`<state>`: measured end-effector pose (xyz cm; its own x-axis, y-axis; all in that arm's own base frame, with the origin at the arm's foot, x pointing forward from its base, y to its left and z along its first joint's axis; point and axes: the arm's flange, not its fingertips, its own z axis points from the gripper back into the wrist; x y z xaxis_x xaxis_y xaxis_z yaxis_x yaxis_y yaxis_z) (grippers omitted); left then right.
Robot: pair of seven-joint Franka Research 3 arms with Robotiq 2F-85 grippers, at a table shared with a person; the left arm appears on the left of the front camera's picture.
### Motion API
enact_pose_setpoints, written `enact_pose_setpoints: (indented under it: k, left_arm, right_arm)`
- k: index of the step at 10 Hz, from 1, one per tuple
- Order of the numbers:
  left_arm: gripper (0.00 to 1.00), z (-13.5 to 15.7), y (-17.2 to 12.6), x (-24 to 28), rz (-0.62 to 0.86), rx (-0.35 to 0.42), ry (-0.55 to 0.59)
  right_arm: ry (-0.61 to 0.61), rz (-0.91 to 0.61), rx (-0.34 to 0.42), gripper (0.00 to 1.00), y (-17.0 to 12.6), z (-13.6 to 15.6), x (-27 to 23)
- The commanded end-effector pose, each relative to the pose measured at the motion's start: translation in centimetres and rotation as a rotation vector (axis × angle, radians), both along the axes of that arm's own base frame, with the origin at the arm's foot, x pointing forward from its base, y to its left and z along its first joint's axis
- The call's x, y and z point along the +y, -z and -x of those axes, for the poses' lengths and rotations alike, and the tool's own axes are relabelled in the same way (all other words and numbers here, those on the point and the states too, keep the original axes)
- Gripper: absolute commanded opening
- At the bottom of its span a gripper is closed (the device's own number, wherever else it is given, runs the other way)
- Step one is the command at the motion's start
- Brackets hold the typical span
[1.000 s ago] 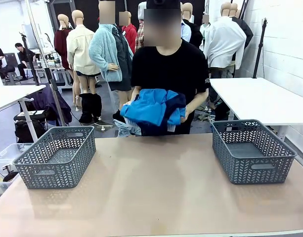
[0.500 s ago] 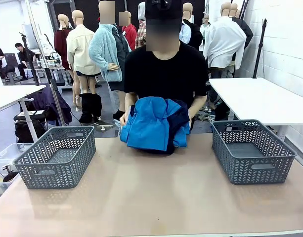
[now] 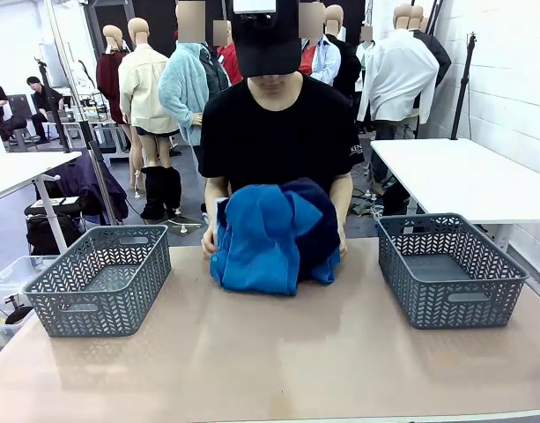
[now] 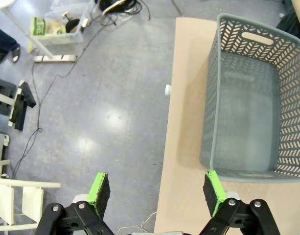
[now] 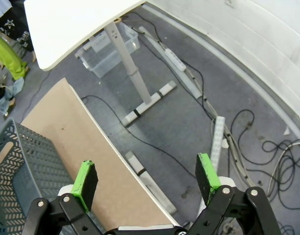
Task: Sort the tops and bottoms.
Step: Lift clothes from the center of the table with your left hand.
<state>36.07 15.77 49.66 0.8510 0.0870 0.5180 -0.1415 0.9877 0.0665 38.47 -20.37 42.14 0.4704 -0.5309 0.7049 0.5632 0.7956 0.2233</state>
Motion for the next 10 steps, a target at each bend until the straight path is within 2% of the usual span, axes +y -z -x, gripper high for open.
enact_pose_setpoints:
  k: [1,10]
  left_arm:
    - [1.00,-0.04,-0.04,0.03,-0.008,-0.005,0.002]
    - [1.00,-0.04,-0.04,0.03,-0.008,-0.005,0.002]
  right_arm:
    - [-0.007,0.010,0.011,1.00,-0.08,0.08,-0.01]
    - [-0.007,0.010,0.011,1.00,-0.08,0.08,-0.01]
